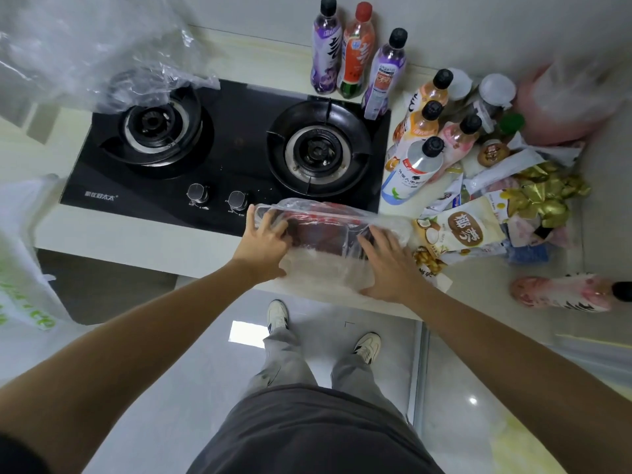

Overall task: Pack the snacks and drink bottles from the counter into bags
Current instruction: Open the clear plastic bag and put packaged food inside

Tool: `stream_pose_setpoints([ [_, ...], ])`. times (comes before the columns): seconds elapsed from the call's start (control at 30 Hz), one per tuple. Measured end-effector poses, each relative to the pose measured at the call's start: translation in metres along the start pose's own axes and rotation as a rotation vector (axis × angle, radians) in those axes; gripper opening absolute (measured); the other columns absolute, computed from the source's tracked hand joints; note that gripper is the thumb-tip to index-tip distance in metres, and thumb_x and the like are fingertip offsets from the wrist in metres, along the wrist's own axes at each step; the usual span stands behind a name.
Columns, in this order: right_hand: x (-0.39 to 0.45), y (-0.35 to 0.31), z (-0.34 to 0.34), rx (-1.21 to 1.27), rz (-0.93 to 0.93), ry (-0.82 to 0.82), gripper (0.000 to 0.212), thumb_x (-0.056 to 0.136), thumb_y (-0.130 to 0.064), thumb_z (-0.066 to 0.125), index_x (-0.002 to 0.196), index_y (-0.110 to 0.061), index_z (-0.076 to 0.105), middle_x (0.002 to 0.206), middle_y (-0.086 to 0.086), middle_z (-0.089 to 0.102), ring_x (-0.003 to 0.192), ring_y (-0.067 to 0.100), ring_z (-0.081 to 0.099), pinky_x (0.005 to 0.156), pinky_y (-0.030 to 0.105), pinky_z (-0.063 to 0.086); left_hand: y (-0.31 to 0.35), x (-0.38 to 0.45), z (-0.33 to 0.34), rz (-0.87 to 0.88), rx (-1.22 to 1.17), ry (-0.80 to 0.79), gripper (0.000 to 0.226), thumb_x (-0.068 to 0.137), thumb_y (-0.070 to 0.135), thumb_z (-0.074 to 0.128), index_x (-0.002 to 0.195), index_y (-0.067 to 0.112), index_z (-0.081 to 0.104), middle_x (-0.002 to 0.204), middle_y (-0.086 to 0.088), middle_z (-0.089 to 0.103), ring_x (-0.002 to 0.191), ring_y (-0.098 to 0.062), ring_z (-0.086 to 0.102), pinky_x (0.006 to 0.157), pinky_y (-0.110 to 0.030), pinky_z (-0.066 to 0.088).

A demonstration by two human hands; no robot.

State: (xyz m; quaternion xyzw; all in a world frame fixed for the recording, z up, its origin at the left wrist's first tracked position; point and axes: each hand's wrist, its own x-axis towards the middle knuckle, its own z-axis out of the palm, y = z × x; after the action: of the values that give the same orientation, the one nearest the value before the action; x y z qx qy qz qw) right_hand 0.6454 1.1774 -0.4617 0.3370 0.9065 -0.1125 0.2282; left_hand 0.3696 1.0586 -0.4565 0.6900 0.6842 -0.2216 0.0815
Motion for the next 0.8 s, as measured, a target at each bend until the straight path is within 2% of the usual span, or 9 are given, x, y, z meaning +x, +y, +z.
stream_pose_setpoints([
  [0.13, 0.001, 0.005, -0.001, -0.023, 0.012, -0.019, 0.129, 0.065, -0.082, 0.073, 0.161, -0.021, 0.012, 0.166, 0.011, 0.011, 0.15, 0.038, 0.023, 0.109, 0.061, 0.044, 0.005, 0.001, -0.004, -0.022, -0.001, -0.014, 0.097, 0.066, 0.069, 0.079, 0.14, 0.023, 0.036, 0.155, -0.011, 0.026, 0.147, -0.041, 0.022, 0.116, -0.076, 0.009],
  [0.23, 0.0, 0.004, -0.001, -0.022, 0.013, 0.007, 0.121, 0.073, -0.08, 0.07, 0.163, -0.022, 0.013, 0.171, 0.008, 0.007, 0.153, 0.036, 0.018, 0.114, 0.061, 0.037, 0.004, 0.0, -0.008, 0.004, 0.014, 0.016, 0.089, 0.071, 0.071, 0.074, 0.139, 0.023, 0.041, 0.152, -0.012, 0.029, 0.148, -0.039, 0.02, 0.116, -0.076, 0.01],
  [0.3, -0.005, 0.003, -0.007, -0.039, -0.01, 0.132, 0.108, 0.076, -0.076, 0.071, 0.159, -0.021, 0.029, 0.169, 0.007, 0.023, 0.149, 0.033, 0.03, 0.111, 0.062, 0.036, 0.003, -0.002, -0.011, 0.038, 0.03, 0.093, 0.08, 0.076, 0.071, 0.07, 0.135, 0.022, 0.051, 0.15, -0.012, 0.033, 0.146, -0.036, 0.025, 0.116, -0.074, 0.013],
  [0.37, -0.011, 0.003, -0.01, -0.079, -0.068, 0.331, 0.086, 0.078, -0.068, 0.074, 0.144, -0.02, 0.051, 0.156, 0.008, 0.043, 0.137, 0.032, 0.046, 0.106, 0.061, 0.035, 0.002, -0.004, -0.013, 0.074, 0.028, 0.186, 0.078, 0.077, 0.069, 0.07, 0.136, 0.021, 0.052, 0.151, -0.012, 0.036, 0.144, -0.035, 0.03, 0.117, -0.071, 0.016],
  [0.47, -0.012, 0.006, -0.009, -0.066, -0.134, 0.48, 0.07, 0.081, -0.063, 0.069, 0.136, -0.021, 0.056, 0.154, 0.009, 0.045, 0.138, 0.033, 0.044, 0.109, 0.059, 0.031, -0.001, -0.004, -0.012, 0.085, -0.014, 0.229, 0.088, 0.075, 0.068, 0.072, 0.146, 0.026, 0.042, 0.155, -0.013, 0.032, 0.147, -0.038, 0.027, 0.117, -0.07, 0.018],
  [0.53, -0.008, 0.008, -0.007, -0.007, -0.129, 0.449, 0.072, 0.084, -0.064, 0.061, 0.144, -0.026, 0.051, 0.163, 0.008, 0.036, 0.149, 0.034, 0.033, 0.116, 0.065, 0.024, -0.004, -0.002, -0.011, 0.059, -0.027, 0.186, 0.099, 0.072, 0.073, 0.072, 0.153, 0.029, 0.036, 0.155, -0.013, 0.029, 0.15, -0.039, 0.022, 0.117, -0.071, 0.018],
  [0.67, 0.0, 0.013, -0.002, 0.032, -0.105, 0.157, 0.097, 0.083, -0.08, 0.054, 0.163, -0.038, 0.018, 0.175, 0.004, 0.001, 0.16, 0.037, 0.002, 0.12, 0.07, -0.002, -0.007, 0.003, -0.008, 0.021, -0.011, 0.05, 0.111, 0.073, 0.081, 0.063, 0.161, 0.036, 0.014, 0.166, -0.013, 0.011, 0.156, -0.039, 0.004, 0.12, -0.069, 0.009],
  [0.73, 0.003, 0.015, 0.0, 0.01, -0.098, 0.038, 0.105, 0.081, -0.084, 0.055, 0.164, -0.041, 0.006, 0.174, 0.001, -0.01, 0.159, 0.038, -0.006, 0.12, 0.068, -0.006, -0.007, 0.006, -0.008, 0.017, 0.012, -0.001, 0.111, 0.074, 0.085, 0.056, 0.161, 0.039, 0.007, 0.17, -0.012, 0.0, 0.157, -0.039, -0.006, 0.12, -0.071, 0.005],
  [0.8, 0.004, 0.017, -0.001, -0.014, -0.089, -0.024, 0.105, 0.082, -0.083, 0.056, 0.164, -0.041, 0.006, 0.174, 0.001, -0.014, 0.159, 0.039, -0.008, 0.121, 0.068, -0.006, -0.005, 0.008, -0.009, 0.004, 0.03, -0.037, 0.113, 0.071, 0.089, 0.052, 0.161, 0.041, 0.004, 0.17, -0.012, -0.007, 0.156, -0.041, -0.012, 0.118, -0.074, 0.004],
])
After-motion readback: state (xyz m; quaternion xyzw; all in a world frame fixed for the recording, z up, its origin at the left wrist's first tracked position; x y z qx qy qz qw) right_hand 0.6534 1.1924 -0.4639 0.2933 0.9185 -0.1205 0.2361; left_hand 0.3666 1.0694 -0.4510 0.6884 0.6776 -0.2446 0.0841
